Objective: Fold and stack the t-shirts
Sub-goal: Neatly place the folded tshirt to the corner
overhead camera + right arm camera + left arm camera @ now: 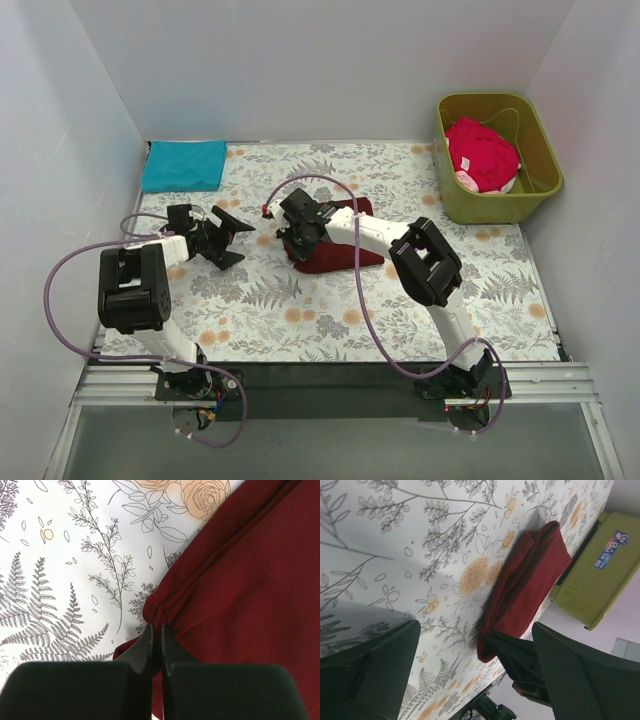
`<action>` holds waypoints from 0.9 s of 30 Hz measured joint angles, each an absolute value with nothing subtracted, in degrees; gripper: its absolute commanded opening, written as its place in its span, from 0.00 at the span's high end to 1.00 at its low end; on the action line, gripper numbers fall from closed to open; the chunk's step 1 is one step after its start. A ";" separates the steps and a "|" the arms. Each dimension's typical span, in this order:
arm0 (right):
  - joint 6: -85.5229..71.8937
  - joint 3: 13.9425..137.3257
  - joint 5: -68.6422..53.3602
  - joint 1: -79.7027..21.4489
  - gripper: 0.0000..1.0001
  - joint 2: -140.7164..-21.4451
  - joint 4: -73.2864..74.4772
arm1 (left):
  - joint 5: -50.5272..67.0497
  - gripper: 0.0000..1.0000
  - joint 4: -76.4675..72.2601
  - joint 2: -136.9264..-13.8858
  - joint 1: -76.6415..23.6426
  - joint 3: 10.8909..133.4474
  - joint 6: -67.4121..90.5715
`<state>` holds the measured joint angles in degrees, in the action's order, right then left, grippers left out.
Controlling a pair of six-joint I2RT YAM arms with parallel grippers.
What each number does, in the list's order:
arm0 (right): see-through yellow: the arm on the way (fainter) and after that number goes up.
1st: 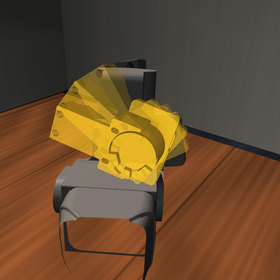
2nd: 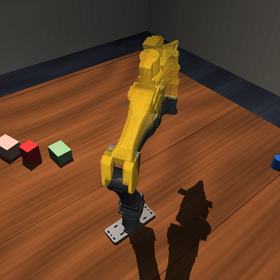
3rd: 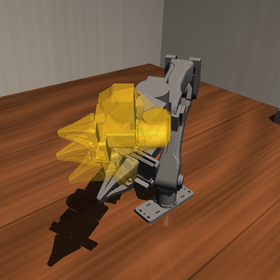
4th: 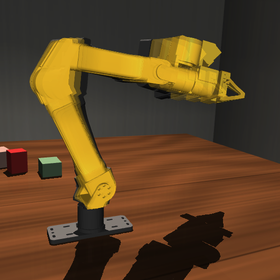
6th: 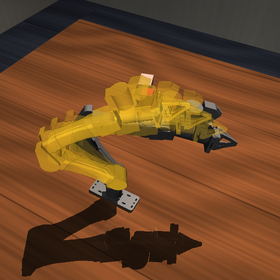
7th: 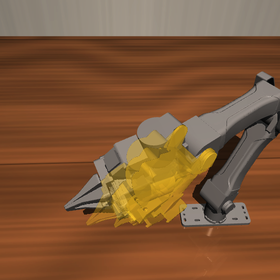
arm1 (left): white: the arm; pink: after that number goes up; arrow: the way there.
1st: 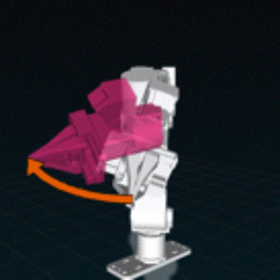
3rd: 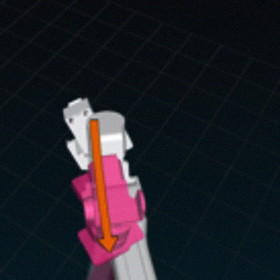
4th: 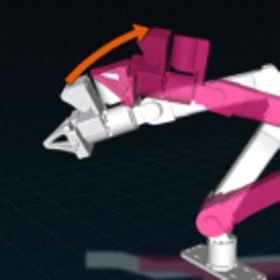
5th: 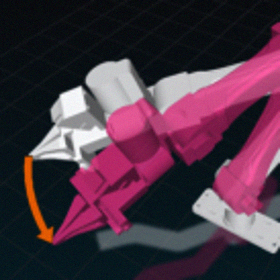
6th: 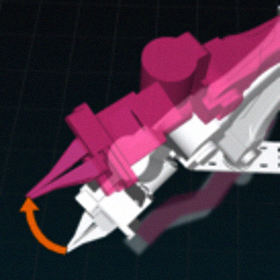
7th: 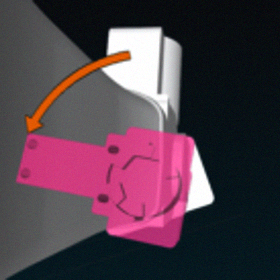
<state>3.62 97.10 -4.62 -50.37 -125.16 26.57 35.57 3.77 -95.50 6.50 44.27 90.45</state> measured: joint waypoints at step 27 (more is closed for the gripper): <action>-2.13 103.00 -10.96 -47.27 0.99 -122.21 27.24 | 26.41 0.11 -7.77 -106.17 -10.39 52.84 106.74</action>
<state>-2.13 103.00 -10.96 -47.27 -122.21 27.24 26.41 -7.77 -106.17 -10.39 52.84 106.74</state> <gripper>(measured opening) 0.042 0.961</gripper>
